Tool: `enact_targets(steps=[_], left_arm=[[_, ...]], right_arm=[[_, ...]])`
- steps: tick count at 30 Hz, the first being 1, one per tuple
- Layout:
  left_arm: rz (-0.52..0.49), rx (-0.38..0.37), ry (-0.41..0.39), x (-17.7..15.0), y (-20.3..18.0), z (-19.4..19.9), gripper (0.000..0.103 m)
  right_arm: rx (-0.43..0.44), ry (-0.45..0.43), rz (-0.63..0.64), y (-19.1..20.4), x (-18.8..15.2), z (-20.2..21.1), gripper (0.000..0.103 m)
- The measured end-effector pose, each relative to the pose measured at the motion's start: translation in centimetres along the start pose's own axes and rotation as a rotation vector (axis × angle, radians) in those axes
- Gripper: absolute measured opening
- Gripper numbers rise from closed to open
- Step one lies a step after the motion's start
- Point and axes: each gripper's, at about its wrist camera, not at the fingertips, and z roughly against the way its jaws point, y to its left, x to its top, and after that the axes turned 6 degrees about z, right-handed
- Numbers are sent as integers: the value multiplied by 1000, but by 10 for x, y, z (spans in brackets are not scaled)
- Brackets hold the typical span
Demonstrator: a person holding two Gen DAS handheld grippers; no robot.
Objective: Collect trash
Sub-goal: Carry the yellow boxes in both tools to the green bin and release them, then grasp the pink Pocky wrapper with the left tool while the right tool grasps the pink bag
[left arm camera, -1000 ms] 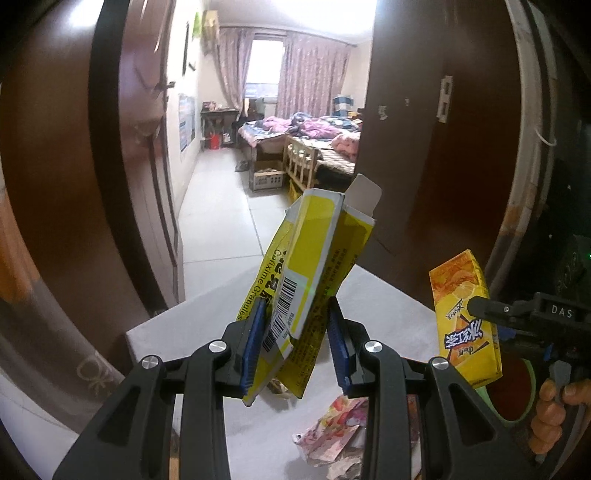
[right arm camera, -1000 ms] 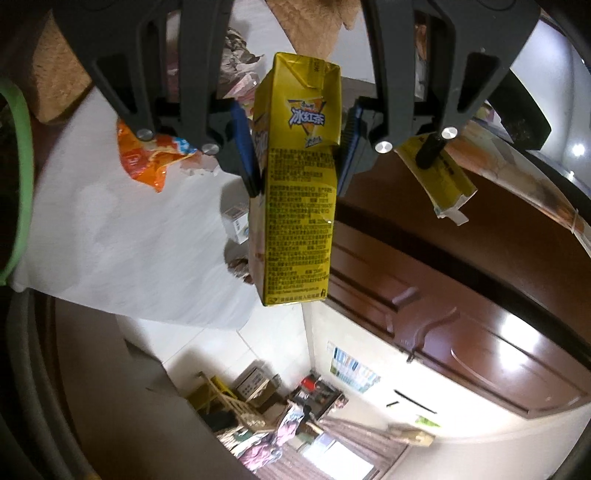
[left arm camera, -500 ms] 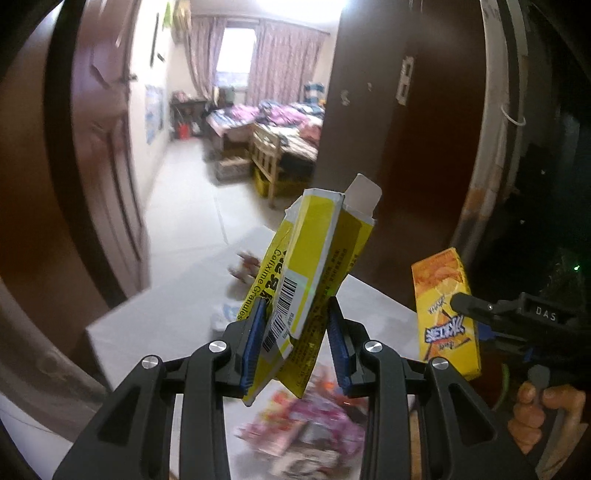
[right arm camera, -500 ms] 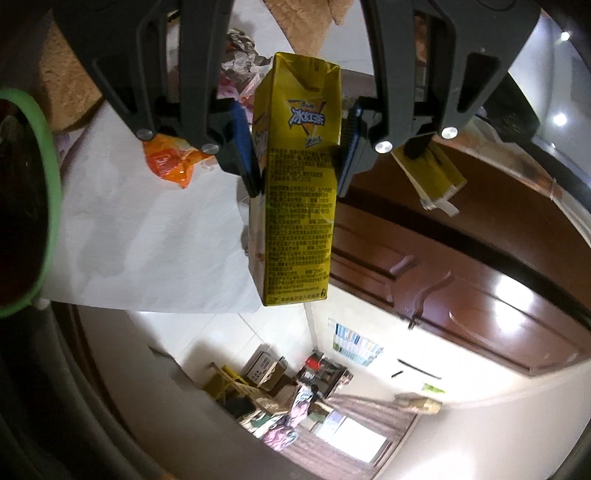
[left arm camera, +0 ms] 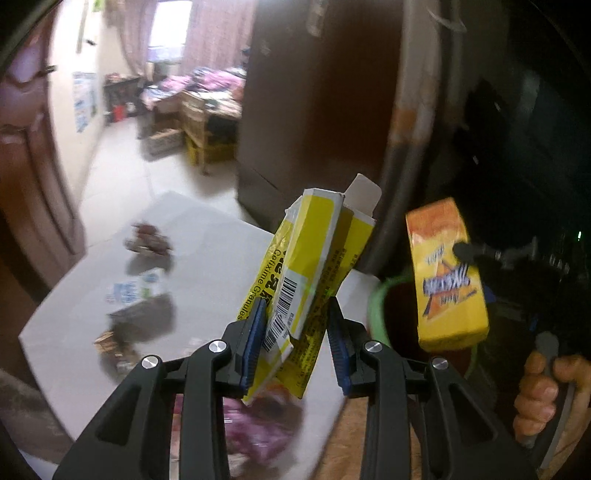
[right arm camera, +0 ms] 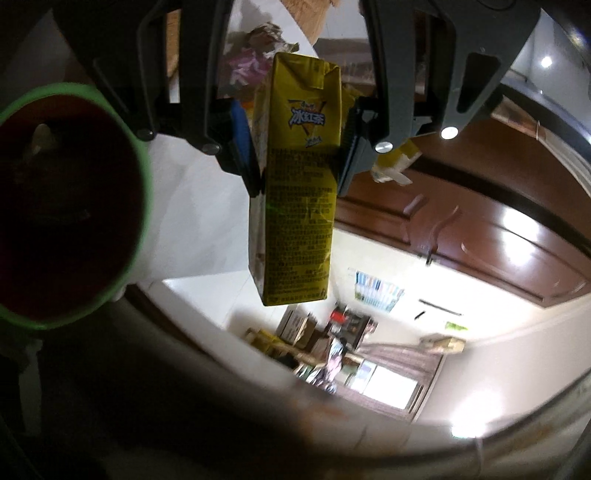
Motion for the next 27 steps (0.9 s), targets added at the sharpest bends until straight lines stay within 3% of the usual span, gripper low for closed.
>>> enact_targets(steps=[7,13,15,16,17,19,21,27], left_arm=[[-62,-146,143,-11,-60,-56,31],[-129,-192,179,-7,-102,-81,33],[-139,-197,176,-5,-110,-85,38],[-146,-189,174,-4,-114,-87,57],[-151,-178,166,-3,-116,-87,75],[-134,-182,125,-1,-113,-79,75],[-114,-193,124,0,-106,-72,75],[-40,-130,93,-1,-57,-43,75]], right_arm=[[-96,-97,-57,-38,14,40,40],[-193,-146,-59,-53,17,65,40],[-239,-153,-43,-54,18,69,41],[-270,-156,-35,-53,18,71,42],[-306,-158,-24,-53,19,71,46],[-344,-169,-6,-52,19,72,72],[-368,-174,19,-47,18,70,72],[-362,-109,73,-31,18,42,73]])
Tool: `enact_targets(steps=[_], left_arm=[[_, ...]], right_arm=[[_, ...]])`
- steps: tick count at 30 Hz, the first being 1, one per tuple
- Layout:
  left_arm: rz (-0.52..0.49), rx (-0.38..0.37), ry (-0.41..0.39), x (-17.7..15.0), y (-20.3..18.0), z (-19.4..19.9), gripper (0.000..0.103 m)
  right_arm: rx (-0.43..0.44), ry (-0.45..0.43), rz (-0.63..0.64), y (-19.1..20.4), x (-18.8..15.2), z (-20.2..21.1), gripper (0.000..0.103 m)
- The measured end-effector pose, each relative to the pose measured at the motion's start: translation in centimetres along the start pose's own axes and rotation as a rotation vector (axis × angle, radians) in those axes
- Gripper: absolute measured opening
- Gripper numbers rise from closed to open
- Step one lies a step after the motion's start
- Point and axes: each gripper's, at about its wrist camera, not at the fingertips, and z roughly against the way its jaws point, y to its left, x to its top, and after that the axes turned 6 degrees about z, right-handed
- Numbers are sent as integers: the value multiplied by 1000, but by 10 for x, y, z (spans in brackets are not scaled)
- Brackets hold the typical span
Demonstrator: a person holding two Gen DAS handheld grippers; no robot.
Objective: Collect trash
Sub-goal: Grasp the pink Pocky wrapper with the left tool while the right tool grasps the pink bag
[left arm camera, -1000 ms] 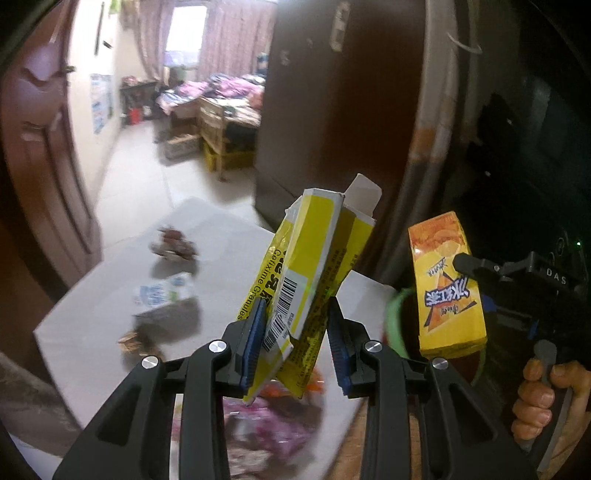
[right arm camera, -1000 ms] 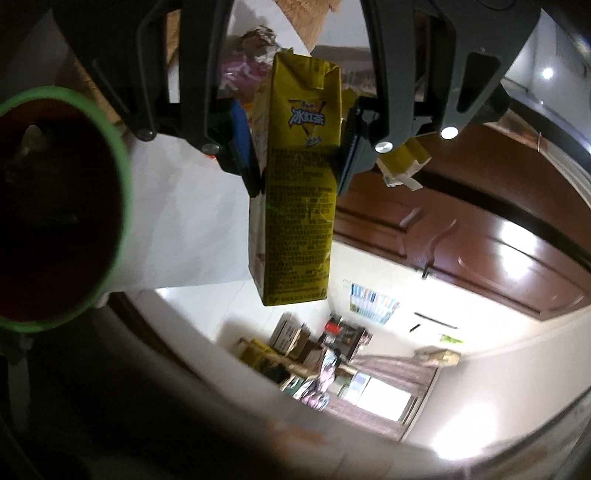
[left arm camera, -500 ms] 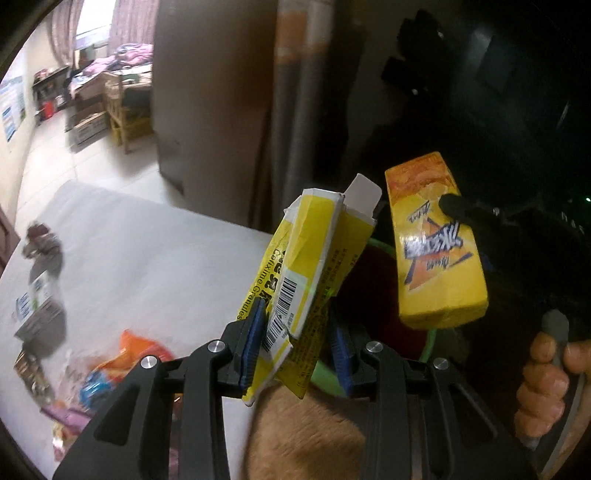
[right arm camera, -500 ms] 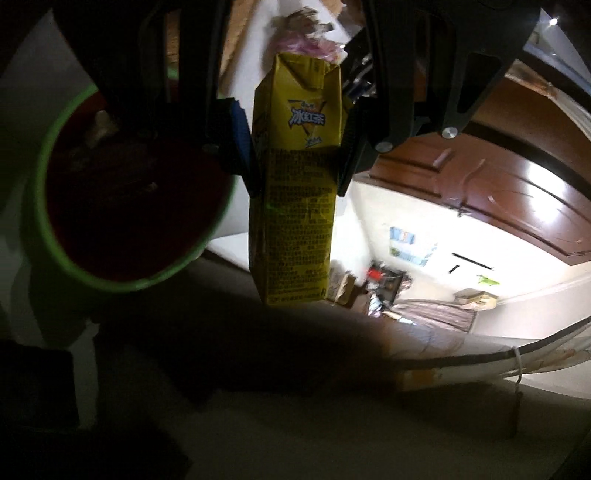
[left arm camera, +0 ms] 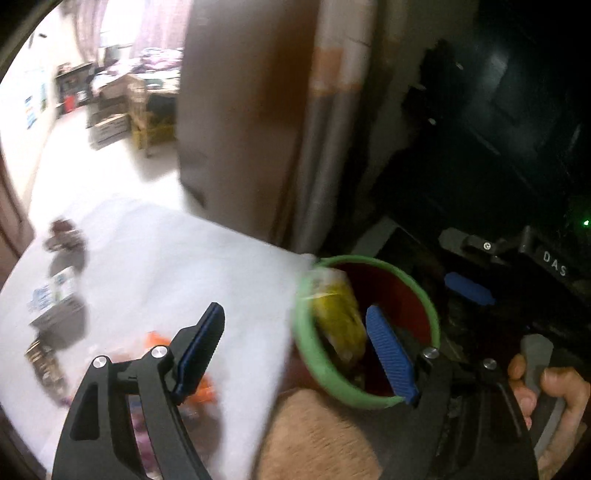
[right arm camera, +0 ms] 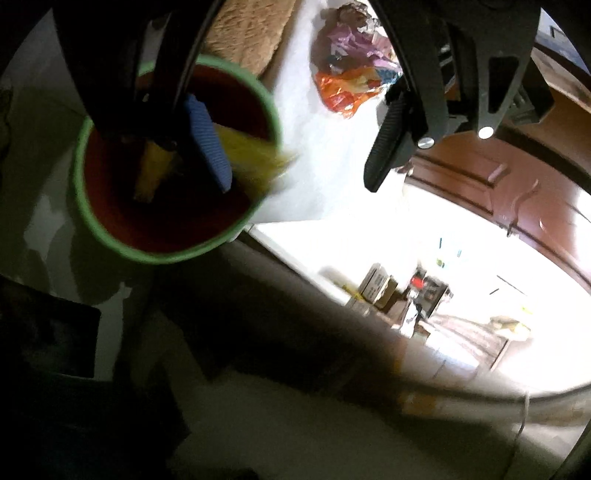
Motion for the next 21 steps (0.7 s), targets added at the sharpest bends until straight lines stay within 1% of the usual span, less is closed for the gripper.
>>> enact_targets(steps=[3,5,7,11,13,15,17,19,21], left_arm=[[22,76,-47,-4,35,24,75],[46,139,-77,-6,60,41,76],[79,189,-98,-8,87,54,76],[116,275,-130,-15,127,75,76],[120,314,-151,-18,145,83,76],[118,332,-139,-24,162,85,81],[106,328,-135,-34,173,85,91],[95,346,-138,-45,181,83,94],[96,343,-112,-60,185,80,94]], right_arm=[[9,42,47,19,-7,-13,74],[18,72,81,34,-14,-22,75],[25,99,104,54,-19,-31,76],[42,163,183,86,-37,-46,76],[44,197,242,109,-47,-55,80],[45,229,294,127,-58,-64,82],[52,269,324,140,-69,-73,82],[48,301,351,152,-77,-81,83],[41,333,380,161,-87,-88,83]])
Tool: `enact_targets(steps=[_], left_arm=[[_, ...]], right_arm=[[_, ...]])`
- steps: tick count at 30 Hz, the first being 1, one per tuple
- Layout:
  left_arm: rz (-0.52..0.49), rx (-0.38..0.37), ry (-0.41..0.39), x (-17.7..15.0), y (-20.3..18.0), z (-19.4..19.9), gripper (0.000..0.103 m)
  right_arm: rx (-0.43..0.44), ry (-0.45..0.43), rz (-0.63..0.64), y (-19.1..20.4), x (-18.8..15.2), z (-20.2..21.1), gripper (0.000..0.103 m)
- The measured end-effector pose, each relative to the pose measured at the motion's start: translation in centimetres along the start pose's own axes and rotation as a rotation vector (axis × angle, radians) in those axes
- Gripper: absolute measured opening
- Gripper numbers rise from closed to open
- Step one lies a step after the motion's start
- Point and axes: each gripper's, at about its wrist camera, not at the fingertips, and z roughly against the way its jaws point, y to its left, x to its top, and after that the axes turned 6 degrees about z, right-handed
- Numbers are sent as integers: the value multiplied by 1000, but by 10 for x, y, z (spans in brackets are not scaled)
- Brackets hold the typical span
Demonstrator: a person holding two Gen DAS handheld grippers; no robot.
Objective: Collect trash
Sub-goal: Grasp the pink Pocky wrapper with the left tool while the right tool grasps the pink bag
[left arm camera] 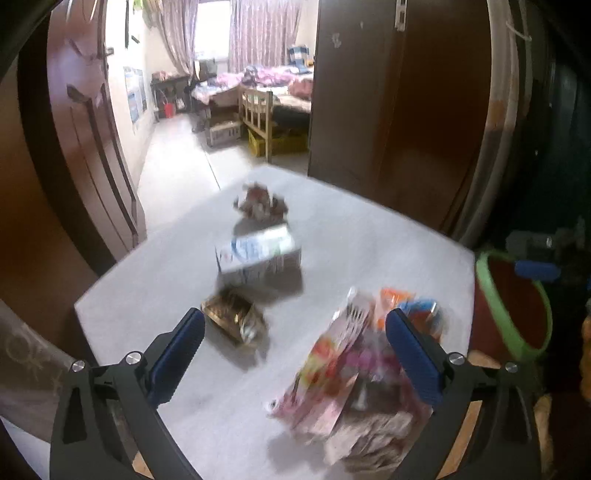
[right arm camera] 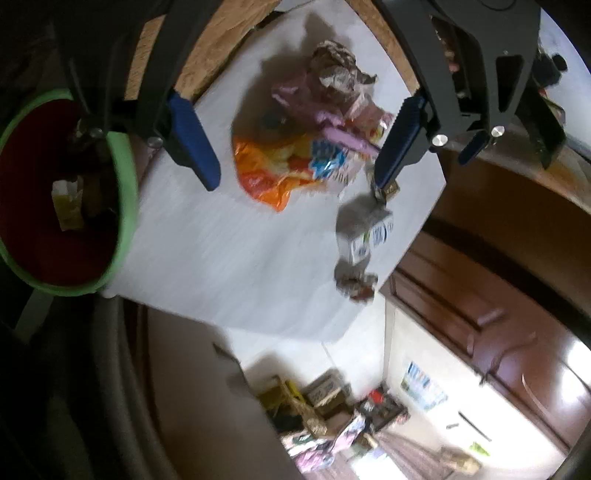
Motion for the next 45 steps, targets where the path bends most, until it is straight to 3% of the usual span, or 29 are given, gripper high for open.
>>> enact_targets(steps=[5,13,15,17,19,21,25,32,35,39,41,45], left_arm=[[-46,2,151,-19,0,-35,93],[-195,89,246,-34,-35,-86,91],[-189,93,248,-35,-36,-89,79],[-160,76,241,-36,-34,-86,53],[-158,80,241,-36,-31,-81,50],[-126,77,236,-34,-22,-74,33],[-35,103,231,-32,6,-62,33],[73,144,241,-32,38,-55,34],[68,149,235,-32,40,-54,47],[70,130,243,-33,38,-54,52],[50,144,225,-31,34,-51,65],[75,143,198,-26,39,-43,65]], right_arm=[[-11,58,26,11,-8,-13,84],[-29,165,105,24,-29,-29,86],[-32,193,109,23,-37,-35,86],[-40,209,105,20,-43,-40,86],[-41,227,93,16,-48,-46,86],[-42,238,96,16,-51,-50,86],[-38,240,144,27,-49,-59,86],[-106,269,417,77,-42,-85,86],[-95,229,561,107,-39,-85,86],[-50,210,564,120,-30,-87,86],[-47,198,571,125,-25,-85,86],[-95,257,744,150,-15,-100,91]])
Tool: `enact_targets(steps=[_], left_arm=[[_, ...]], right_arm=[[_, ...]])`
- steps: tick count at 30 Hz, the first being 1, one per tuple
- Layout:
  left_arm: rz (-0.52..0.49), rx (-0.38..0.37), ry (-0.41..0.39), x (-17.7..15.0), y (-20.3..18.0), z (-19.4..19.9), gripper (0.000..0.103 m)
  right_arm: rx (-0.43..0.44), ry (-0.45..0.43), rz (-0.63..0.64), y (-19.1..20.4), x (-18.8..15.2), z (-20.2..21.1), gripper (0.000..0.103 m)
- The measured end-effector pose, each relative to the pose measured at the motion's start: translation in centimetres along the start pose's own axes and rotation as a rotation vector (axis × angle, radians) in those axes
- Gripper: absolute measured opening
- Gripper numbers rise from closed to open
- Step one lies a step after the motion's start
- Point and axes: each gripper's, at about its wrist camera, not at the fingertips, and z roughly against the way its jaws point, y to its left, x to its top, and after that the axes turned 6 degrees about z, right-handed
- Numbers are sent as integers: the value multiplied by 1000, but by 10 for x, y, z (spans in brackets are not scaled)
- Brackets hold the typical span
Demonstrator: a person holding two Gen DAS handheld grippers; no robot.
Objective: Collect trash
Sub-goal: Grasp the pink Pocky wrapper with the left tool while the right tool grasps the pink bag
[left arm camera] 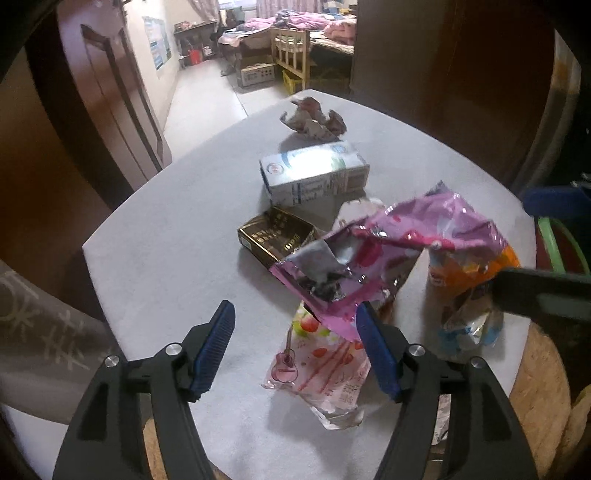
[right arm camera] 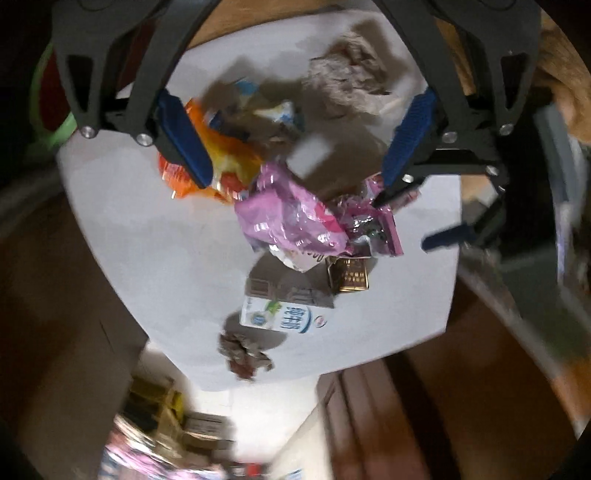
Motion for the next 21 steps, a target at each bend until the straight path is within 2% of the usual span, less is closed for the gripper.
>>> enact_targets(steps=[2,6,8,9,10,11,12,13,16,21], left_arm=[[28,-8,1,3,6,2,68],[60,15,-12,4,19,9,68],[73,34,-16,5,24,10,68],[78,33,-17,6,26,10,68],[88,26,-17,6,28,10,68],[95,25,-16,6,30,10,68],[98,25,-17,7,30,9,68],[96,22,-17,7,30,9,68],[90,14,-16,7,30,6,68],[95,-19,-20,7,27,5,71]], right_arm=[[-20,25,94,8,12,-11,91],[-47,145,287,19,33,-40,91],[-78,197,361,24,36,-56,88],[-104,219,384,25,36,-64,80],[-112,240,395,26,34,-71,67],[-107,259,397,25,31,-76,59],[-83,276,386,23,26,-80,41],[-50,278,364,20,22,-80,35],[24,225,264,9,12,-67,29],[99,106,12,-26,-11,-28,28]])
